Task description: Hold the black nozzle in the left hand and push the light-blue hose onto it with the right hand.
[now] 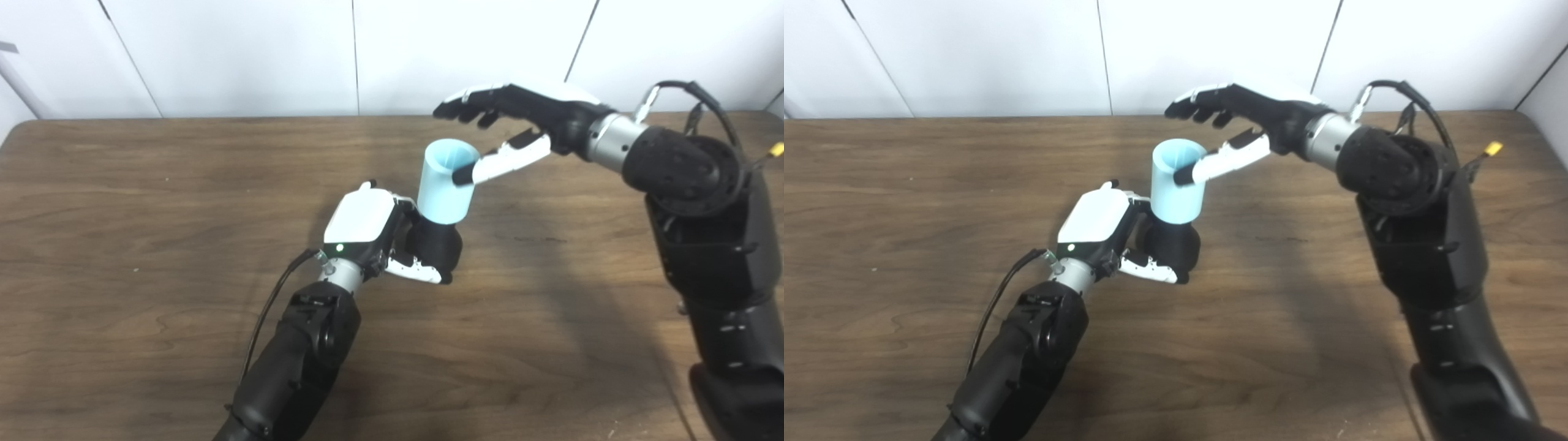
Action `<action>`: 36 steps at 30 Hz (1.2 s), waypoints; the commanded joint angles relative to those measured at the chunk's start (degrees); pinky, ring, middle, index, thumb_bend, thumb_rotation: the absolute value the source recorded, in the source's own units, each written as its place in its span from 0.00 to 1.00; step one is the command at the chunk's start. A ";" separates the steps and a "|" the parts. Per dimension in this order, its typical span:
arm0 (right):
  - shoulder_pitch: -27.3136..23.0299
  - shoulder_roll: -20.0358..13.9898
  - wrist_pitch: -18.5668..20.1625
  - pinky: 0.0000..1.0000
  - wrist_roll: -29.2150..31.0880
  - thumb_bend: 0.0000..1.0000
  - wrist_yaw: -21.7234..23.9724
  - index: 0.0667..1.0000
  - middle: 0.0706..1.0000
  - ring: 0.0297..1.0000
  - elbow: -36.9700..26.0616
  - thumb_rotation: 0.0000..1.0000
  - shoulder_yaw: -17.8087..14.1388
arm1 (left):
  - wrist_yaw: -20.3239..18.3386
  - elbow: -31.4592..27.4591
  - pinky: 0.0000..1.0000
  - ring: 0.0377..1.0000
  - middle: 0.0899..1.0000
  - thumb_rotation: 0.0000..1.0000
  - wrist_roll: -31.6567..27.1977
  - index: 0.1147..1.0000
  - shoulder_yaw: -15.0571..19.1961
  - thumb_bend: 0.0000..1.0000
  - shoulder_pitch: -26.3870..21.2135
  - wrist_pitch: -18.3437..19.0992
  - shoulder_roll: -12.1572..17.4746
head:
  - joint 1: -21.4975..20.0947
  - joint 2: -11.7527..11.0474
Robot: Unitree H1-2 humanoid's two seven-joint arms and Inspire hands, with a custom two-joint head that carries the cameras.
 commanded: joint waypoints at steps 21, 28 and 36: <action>-1.92 -3.46 -6.14 0.87 -1.93 0.69 -9.26 0.88 0.93 0.96 -9.29 1.00 2.80 | 13.71 9.04 0.99 0.84 0.72 0.05 0.11 0.42 -1.02 0.52 1.63 -8.51 1.08 | -0.36 -1.97; 0.25 -3.53 -6.55 0.90 -1.43 0.70 -9.20 0.90 0.96 1.00 -10.24 1.00 2.98 | 20.10 13.70 1.00 0.85 0.74 0.05 -1.66 0.42 -0.78 0.52 2.26 -12.74 1.60 | -0.38 -1.93; 1.19 -3.76 -5.88 0.91 -1.75 0.70 -8.03 0.90 0.95 1.00 -10.39 1.00 4.11 | 22.18 16.52 1.00 0.91 0.77 0.05 -1.95 0.41 -1.16 0.52 2.02 -13.58 1.45 | -0.14 -2.49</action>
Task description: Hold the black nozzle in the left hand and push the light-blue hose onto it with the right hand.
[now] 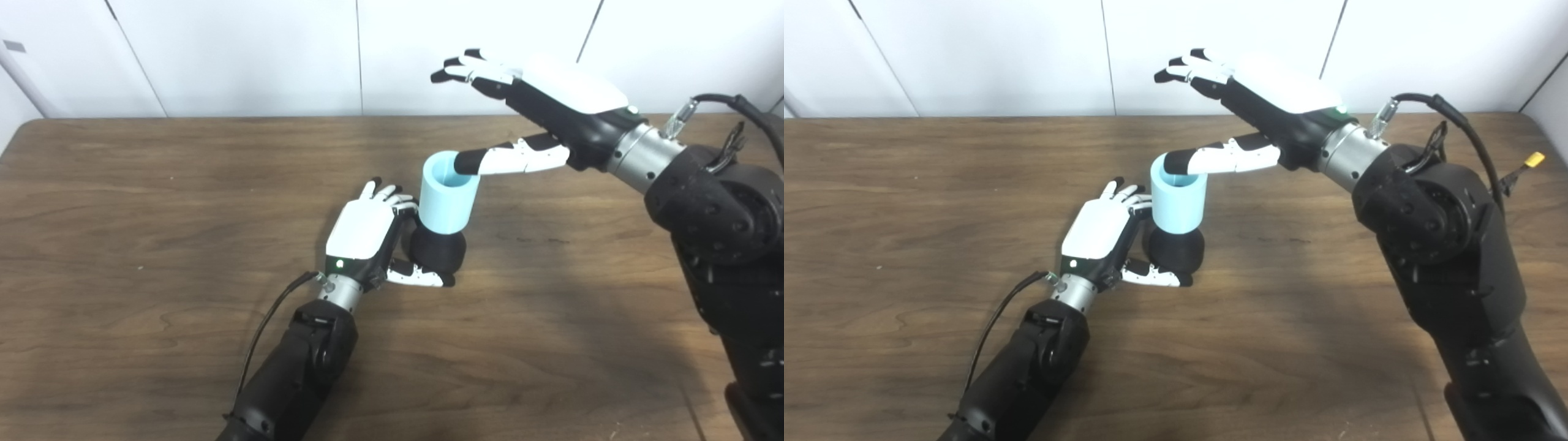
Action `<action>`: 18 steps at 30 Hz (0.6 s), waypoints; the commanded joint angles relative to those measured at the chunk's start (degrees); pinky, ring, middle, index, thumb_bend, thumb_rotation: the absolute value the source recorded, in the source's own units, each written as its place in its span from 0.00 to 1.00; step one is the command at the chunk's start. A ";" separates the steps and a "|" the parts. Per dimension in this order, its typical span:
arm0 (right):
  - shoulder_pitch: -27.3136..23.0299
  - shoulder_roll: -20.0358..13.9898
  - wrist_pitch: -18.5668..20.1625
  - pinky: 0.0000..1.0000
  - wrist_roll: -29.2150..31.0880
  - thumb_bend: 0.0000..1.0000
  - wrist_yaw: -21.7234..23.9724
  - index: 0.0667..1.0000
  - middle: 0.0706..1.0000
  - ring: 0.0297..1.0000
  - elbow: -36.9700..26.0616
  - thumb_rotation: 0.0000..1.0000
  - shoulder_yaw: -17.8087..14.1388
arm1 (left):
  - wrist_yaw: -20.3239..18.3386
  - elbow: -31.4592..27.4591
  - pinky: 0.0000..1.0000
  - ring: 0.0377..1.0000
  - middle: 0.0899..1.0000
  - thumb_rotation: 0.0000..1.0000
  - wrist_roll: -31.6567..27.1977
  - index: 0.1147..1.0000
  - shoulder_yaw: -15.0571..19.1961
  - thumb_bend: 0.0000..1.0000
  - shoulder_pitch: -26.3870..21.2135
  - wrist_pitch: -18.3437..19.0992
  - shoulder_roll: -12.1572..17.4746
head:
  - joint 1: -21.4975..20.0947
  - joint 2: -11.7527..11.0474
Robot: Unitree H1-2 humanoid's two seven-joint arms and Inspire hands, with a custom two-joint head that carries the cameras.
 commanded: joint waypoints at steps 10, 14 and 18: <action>0.27 -0.78 -1.93 1.00 -3.46 0.71 0.71 0.94 0.97 1.00 -1.35 1.00 3.76 | -3.14 0.73 1.00 0.90 0.76 0.05 1.63 0.41 -1.44 0.52 1.90 3.52 -0.12 | 0.27 0.34; 1.60 -0.61 -2.48 1.00 -4.21 0.71 0.85 0.95 0.98 1.00 -1.73 1.00 5.15 | -3.81 0.42 1.00 0.89 0.76 0.05 1.93 0.41 -2.02 0.52 1.73 4.22 0.12 | 0.33 0.32; 3.62 -0.81 -4.66 1.00 -4.85 0.71 0.12 0.96 0.99 1.00 -2.03 1.00 5.93 | -4.14 0.35 1.00 0.89 0.76 0.05 2.38 0.41 -2.62 0.52 1.49 5.00 0.30 | 0.52 0.09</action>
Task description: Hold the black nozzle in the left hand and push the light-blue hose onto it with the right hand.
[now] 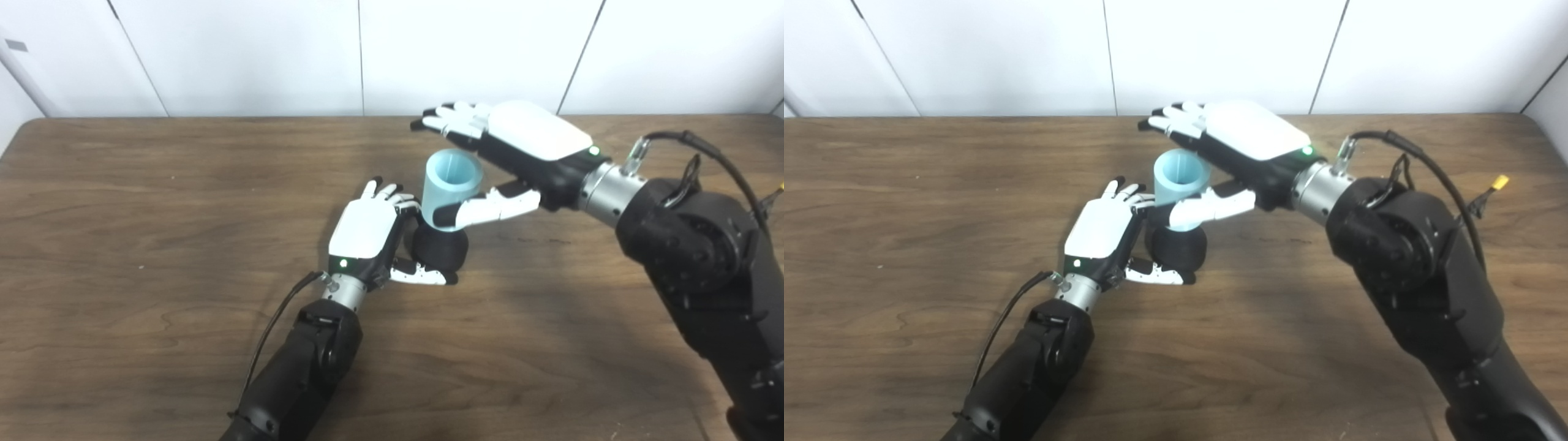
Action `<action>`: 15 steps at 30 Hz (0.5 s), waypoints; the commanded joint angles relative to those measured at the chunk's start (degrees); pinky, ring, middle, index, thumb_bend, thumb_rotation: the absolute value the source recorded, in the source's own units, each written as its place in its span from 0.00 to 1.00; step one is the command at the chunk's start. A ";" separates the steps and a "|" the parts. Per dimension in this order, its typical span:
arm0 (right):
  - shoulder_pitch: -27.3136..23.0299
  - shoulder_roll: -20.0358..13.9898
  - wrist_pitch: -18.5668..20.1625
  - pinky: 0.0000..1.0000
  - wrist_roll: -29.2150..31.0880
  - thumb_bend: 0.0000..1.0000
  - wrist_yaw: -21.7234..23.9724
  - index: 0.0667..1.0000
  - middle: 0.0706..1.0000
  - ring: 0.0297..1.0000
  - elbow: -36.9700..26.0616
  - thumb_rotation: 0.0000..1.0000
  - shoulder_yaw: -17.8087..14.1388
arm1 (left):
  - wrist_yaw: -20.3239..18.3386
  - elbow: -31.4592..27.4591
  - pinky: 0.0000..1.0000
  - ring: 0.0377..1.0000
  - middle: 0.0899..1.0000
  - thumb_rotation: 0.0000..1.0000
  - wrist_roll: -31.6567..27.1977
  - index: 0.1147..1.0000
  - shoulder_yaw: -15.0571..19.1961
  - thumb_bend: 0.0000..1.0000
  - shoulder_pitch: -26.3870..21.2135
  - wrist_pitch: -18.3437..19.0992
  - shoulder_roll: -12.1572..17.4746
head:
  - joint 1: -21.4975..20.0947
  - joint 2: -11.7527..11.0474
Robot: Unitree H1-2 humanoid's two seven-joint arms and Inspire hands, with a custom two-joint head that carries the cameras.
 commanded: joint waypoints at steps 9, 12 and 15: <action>3.69 -0.79 -3.42 1.00 -2.04 0.71 1.95 0.93 0.99 1.00 -0.71 1.00 1.53 | -3.36 1.35 1.00 0.87 0.75 0.05 0.63 0.41 -1.24 0.53 1.42 1.63 0.85 | 0.03 -0.65; 4.59 -0.59 -3.24 1.00 -2.43 0.71 2.16 0.92 0.98 1.00 -0.11 0.97 2.10 | -4.08 1.14 1.00 0.88 0.75 0.05 1.09 0.41 -1.37 0.53 1.24 2.47 0.87 | 0.05 -0.69; 5.50 -0.61 -3.18 1.00 -2.99 0.70 2.46 0.92 0.97 1.00 0.15 0.96 2.78 | -4.30 0.78 1.00 0.87 0.75 0.05 1.12 0.41 -1.42 0.53 1.25 2.80 0.89 | 0.09 -0.74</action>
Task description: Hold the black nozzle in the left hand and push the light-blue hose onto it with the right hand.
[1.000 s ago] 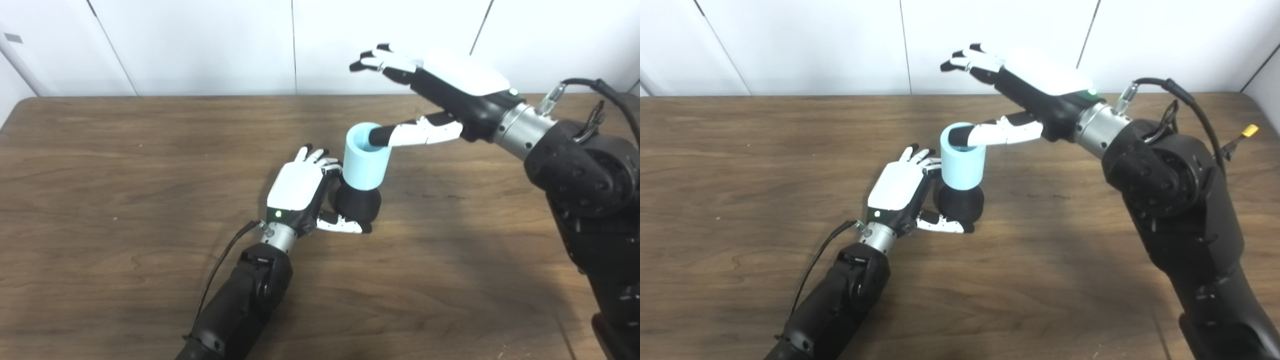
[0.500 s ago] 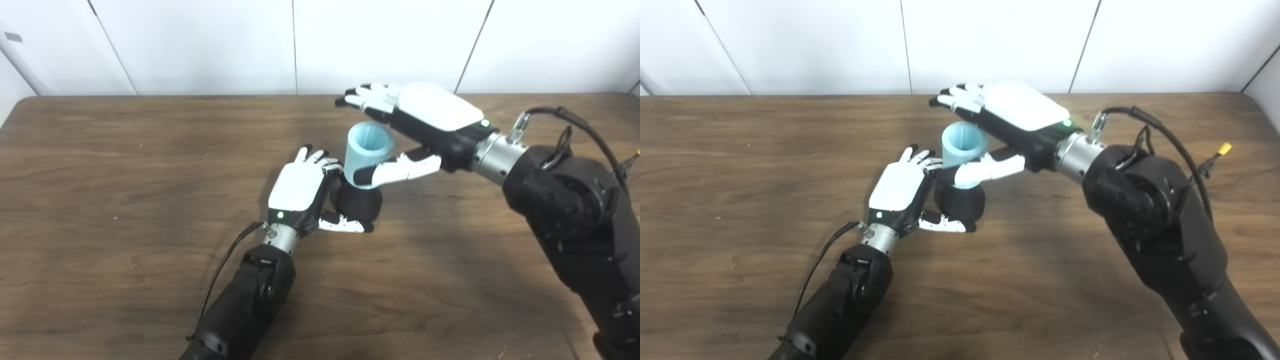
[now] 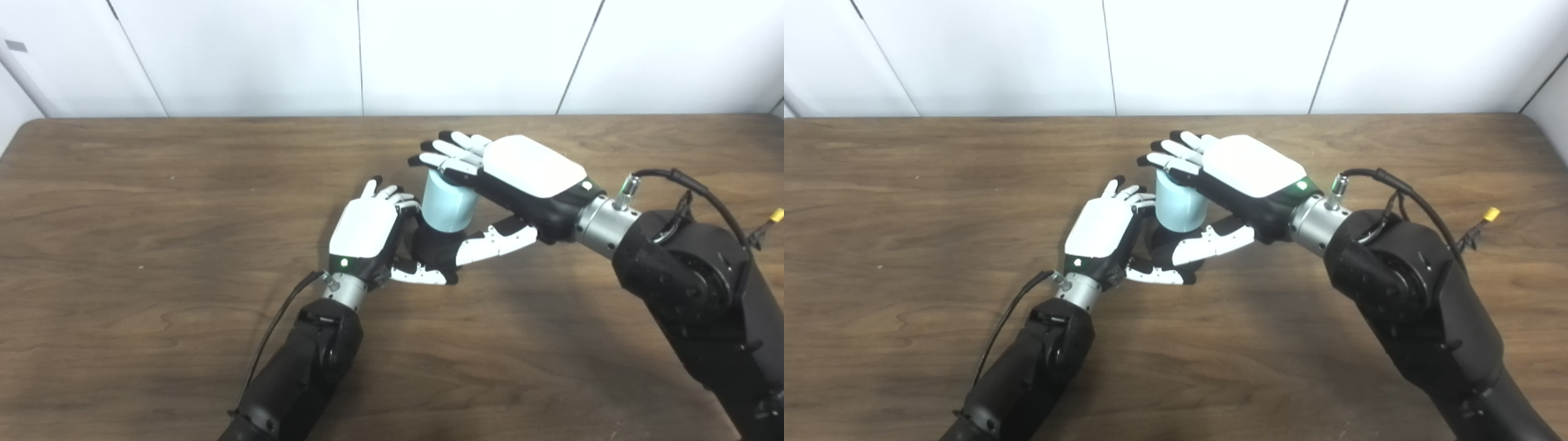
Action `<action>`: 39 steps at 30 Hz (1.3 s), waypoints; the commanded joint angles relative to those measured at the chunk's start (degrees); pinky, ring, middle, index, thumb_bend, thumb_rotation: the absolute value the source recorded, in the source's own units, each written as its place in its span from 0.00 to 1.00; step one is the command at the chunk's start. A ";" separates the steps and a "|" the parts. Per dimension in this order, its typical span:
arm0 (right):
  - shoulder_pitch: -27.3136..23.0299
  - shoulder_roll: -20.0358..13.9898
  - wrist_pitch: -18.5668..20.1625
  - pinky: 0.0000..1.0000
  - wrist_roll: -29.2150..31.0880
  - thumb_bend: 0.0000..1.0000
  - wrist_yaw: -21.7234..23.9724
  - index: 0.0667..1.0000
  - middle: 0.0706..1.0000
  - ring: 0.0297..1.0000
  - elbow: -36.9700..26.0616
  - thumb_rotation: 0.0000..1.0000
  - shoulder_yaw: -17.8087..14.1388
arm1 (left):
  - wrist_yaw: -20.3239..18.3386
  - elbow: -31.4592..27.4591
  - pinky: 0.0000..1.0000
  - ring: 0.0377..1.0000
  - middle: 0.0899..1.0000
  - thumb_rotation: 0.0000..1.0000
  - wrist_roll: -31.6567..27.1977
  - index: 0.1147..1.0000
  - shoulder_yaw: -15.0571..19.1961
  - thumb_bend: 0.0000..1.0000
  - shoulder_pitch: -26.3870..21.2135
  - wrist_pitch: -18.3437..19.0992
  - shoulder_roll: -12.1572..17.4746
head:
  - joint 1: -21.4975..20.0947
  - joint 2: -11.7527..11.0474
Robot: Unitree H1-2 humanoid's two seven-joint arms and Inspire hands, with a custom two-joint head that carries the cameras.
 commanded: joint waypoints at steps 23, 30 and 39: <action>1.75 -1.07 -2.66 1.00 1.83 0.71 2.16 0.91 0.93 0.96 7.52 1.00 5.67 | -4.39 -1.07 1.00 0.85 0.73 0.05 3.28 0.41 -2.16 0.52 1.87 4.11 0.21 | 0.48 1.58; 0.23 -2.39 -1.91 0.95 4.41 0.74 4.47 0.82 0.84 0.86 8.11 1.00 7.51 | -6.17 -1.86 1.00 0.86 0.73 0.05 3.08 0.41 -2.84 0.52 1.54 4.55 0.38 | 0.55 2.11; 0.87 -3.61 0.38 0.97 5.10 0.76 5.90 0.80 0.83 0.85 7.39 1.00 9.39 | -7.65 -2.44 1.00 0.86 0.74 0.05 3.19 0.41 -3.27 0.53 1.28 5.22 0.76 | 0.83 2.62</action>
